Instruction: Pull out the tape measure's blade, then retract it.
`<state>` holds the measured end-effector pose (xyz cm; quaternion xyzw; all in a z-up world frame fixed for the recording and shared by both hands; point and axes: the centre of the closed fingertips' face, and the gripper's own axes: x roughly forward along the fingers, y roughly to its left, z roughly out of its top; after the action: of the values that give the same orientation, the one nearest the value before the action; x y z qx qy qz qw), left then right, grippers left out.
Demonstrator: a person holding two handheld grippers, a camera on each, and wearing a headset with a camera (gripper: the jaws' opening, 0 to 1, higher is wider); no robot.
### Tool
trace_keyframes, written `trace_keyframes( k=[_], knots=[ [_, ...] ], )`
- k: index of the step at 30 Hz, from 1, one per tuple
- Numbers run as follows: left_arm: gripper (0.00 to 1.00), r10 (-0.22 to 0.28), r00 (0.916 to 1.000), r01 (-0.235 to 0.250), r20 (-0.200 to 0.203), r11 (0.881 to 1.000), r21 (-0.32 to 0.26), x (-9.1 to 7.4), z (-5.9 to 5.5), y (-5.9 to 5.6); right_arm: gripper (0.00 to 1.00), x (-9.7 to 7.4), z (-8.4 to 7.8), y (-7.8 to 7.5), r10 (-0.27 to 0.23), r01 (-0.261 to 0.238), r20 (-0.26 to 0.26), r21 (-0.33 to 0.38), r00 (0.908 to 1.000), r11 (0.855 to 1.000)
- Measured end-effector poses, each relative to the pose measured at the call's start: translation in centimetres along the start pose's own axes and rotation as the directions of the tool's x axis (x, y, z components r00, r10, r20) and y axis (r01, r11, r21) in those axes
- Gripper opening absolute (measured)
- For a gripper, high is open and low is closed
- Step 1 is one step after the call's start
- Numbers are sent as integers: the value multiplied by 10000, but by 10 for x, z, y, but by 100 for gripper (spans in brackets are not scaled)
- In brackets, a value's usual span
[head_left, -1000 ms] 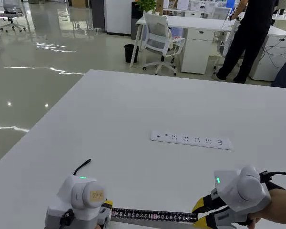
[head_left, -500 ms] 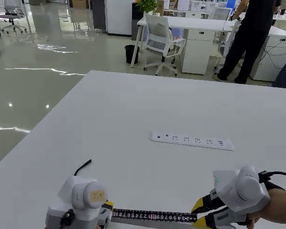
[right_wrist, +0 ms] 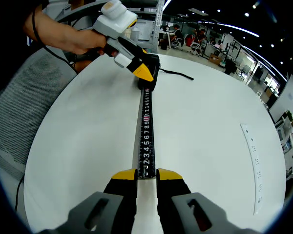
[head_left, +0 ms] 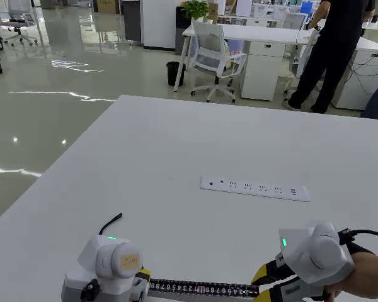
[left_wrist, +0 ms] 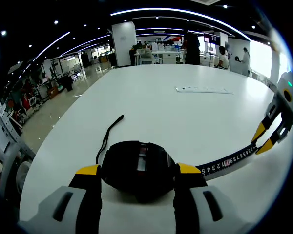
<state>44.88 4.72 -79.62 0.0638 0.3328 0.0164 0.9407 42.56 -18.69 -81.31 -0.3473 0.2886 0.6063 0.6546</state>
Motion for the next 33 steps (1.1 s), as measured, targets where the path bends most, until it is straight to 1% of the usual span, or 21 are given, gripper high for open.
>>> trace_keyframes(
  k=[26,33],
  knots=[
    [54,-87,10000,87,-28,9999,-101,0,1,0,14,2,6,0,30,-29,62,-182,10000,9998],
    [55,-66,9999,67,79,9998,-162,0,1,0,14,2,7,0,33,-32,108,-184,9999,9998]
  ],
)
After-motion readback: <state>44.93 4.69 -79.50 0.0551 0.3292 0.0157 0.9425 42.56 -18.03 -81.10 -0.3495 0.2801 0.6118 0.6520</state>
